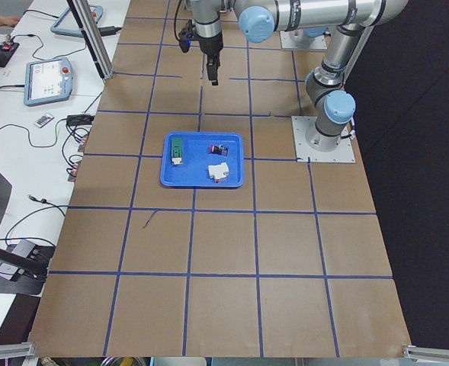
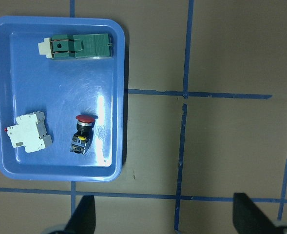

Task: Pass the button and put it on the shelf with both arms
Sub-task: 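Lower the left gripper onto the red push button in the blue tray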

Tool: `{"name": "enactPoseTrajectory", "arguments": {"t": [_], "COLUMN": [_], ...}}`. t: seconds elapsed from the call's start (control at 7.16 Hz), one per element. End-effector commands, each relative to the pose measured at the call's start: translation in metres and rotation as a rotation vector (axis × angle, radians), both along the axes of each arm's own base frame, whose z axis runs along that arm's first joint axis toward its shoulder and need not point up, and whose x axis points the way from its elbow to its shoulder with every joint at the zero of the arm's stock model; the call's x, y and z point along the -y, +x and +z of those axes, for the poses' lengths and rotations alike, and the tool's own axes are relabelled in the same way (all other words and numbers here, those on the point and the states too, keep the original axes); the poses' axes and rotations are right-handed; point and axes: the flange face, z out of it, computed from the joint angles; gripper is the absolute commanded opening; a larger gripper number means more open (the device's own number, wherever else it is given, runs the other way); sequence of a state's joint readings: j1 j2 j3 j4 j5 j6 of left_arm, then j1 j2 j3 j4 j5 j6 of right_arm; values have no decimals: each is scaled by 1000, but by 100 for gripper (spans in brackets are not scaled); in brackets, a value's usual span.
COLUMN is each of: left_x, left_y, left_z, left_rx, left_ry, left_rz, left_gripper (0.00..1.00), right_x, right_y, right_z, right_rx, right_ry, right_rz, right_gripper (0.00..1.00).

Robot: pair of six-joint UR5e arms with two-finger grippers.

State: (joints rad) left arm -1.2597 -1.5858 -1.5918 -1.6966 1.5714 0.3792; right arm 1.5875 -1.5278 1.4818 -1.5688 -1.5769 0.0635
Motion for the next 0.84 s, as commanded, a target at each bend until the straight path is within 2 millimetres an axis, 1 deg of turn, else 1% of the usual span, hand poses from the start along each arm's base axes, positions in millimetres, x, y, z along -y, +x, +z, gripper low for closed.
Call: {"name": "enactPoseTrajectory", "arguments": {"t": [0.0,0.14,0.28,0.42,0.56,0.7], "left_x": [-5,-12,-6,7,9,11], "left_y": [94,113,102,53,52,54], "left_z": [-109,-171,-205,-221,-240,-256], "left_rx": [-88,-56,-9,-2,-18,-32], "left_ry": [30,-21,-78,-60,-32,-8], "left_rz": [-133,-126,-121,-112,-120,-129], "left_gripper": [100,100,100,100,100,100], "right_x": [0,1,2,2,2,0], "right_y": [0,-1,0,-1,-1,-1], "right_z": [0,0,-1,-2,-1,0], "right_rx": [0,0,2,0,0,0], "right_ry": [-2,-2,-2,-1,-1,1], "right_rz": [1,-1,-1,-1,-2,-1], "right_gripper": [100,100,100,100,100,100]}}
